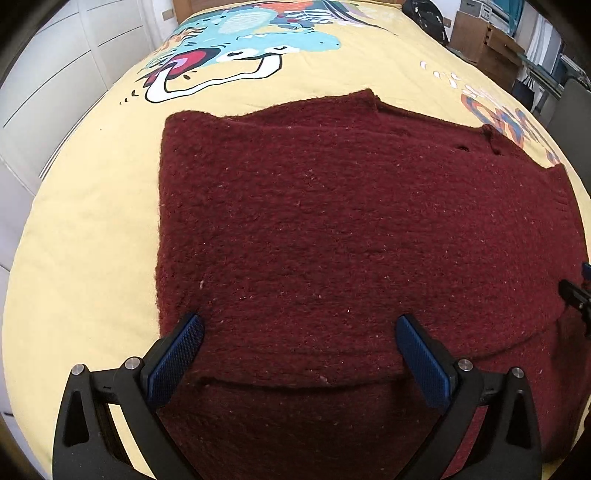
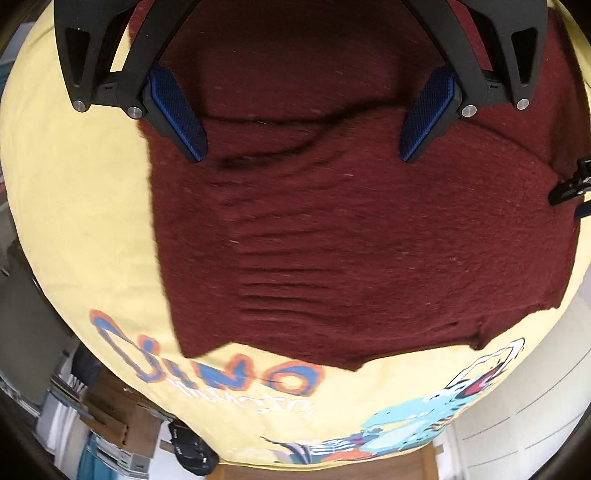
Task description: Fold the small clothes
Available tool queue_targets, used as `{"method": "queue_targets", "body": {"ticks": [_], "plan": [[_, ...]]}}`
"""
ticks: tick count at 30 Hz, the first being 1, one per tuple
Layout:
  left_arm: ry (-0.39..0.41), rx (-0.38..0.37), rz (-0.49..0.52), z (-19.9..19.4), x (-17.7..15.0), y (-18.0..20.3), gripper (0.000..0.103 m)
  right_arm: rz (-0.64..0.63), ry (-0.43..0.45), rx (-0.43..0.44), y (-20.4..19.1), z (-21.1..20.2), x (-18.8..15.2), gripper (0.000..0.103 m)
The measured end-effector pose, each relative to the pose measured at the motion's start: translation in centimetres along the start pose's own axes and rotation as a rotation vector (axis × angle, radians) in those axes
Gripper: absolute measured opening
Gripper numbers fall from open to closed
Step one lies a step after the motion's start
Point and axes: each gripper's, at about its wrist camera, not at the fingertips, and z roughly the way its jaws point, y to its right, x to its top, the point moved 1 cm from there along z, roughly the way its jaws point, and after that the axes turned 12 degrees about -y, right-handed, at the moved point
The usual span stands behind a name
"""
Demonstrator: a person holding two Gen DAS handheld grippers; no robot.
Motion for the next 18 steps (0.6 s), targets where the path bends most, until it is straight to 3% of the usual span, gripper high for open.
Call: {"method": "queue_targets", "body": {"ticks": [6, 9, 14, 18], "plan": [[-0.063, -0.003, -0.008, -0.6, 1.2, -0.1, 0.102, 0.033, 0.035, 0.012, 1.3, -3.6, -1.1, 0.103], [-0.049, -0.004, -0.012, -3.0, 0.5, -0.3, 0.102, 0.050, 0.042, 0.026, 2.6, -5.9, -2.3, 0.103], [-0.039, -0.017, 0.006, -6.4, -3.0, -1.5, 0.102, 0.091, 0.034, 0.053, 4.9, -8.7, -6.0, 0.103], [-0.079, -0.053, -0.024, -6.9, -6.8, -2.6, 0.102, 0.120, -0.060, 0.071, 6.1, -8.4, -9.8, 0.103]]}}
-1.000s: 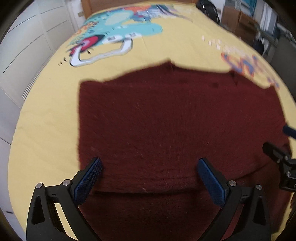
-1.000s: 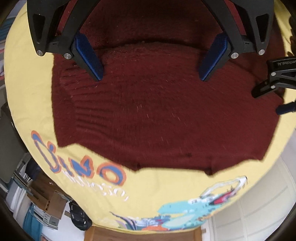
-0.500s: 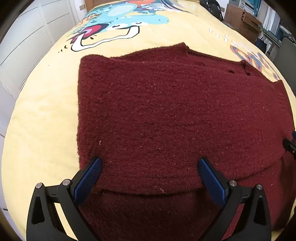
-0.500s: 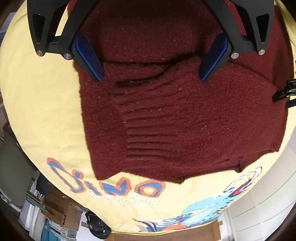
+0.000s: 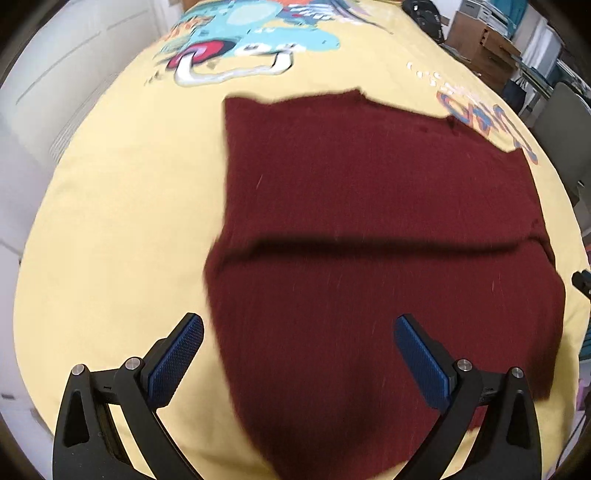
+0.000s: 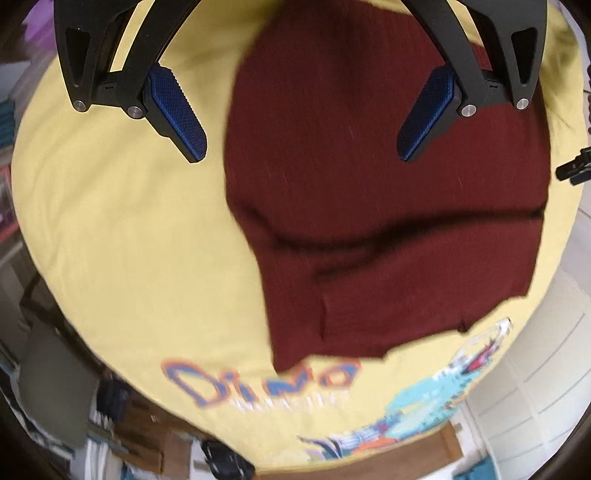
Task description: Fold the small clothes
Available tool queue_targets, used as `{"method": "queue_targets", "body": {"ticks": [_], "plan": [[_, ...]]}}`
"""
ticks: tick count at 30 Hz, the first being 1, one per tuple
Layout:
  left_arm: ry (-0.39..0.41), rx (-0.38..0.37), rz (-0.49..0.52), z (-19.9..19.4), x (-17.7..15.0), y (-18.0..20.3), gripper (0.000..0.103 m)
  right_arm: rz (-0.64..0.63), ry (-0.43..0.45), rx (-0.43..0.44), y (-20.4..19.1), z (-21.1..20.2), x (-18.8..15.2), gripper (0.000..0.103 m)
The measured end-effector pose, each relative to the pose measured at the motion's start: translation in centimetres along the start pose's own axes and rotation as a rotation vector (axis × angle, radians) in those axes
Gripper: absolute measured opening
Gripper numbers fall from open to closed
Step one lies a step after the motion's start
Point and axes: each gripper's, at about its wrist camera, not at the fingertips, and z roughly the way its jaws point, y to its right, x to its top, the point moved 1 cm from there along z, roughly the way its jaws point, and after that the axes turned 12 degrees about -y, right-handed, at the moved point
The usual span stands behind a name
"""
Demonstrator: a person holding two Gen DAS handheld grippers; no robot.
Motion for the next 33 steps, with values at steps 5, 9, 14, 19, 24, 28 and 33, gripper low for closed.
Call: {"method": "queue_targets", "body": {"ticks": [5, 9, 14, 19, 24, 28, 33], "plan": [[-0.083, 0.023, -0.013, 1.5, -5.1, -0.7, 0.102, 0.005, -0.135, 0.009, 0.0, 2.2, -4.3, 0.103], [-0.140, 0.021, 0.000, 3.0, -7.8, -0.5, 0.102, 0.016, -0.204, -0.037, 0.1, 3.8, -6.6, 0.103], [-0.208, -0.009, 0.002, 5.4, -9.1, -0.3, 0.102, -0.014, -0.246, -0.026, -0.7, 4.6, -7.6, 0.102], [-0.255, -0.033, 0.052, 7.2, -8.3, 1.0, 0.101, -0.023, -0.293, -0.015, -1.4, 5.1, -8.2, 0.095], [-0.281, -0.049, 0.093, 8.3, -7.4, 1.5, 0.074, -0.043, -0.328, -0.028, -1.9, 5.3, -8.9, 0.069], [-0.269, -0.083, 0.105, 7.7, -6.9, 1.5, 0.034, -0.024, -0.372, 0.059, -1.8, 5.5, -9.3, 0.022], [-0.239, -0.129, 0.104, 6.0, -5.8, 1.6, 0.009, -0.047, -0.344, 0.092, -1.8, 3.6, -9.1, 0.017]]}}
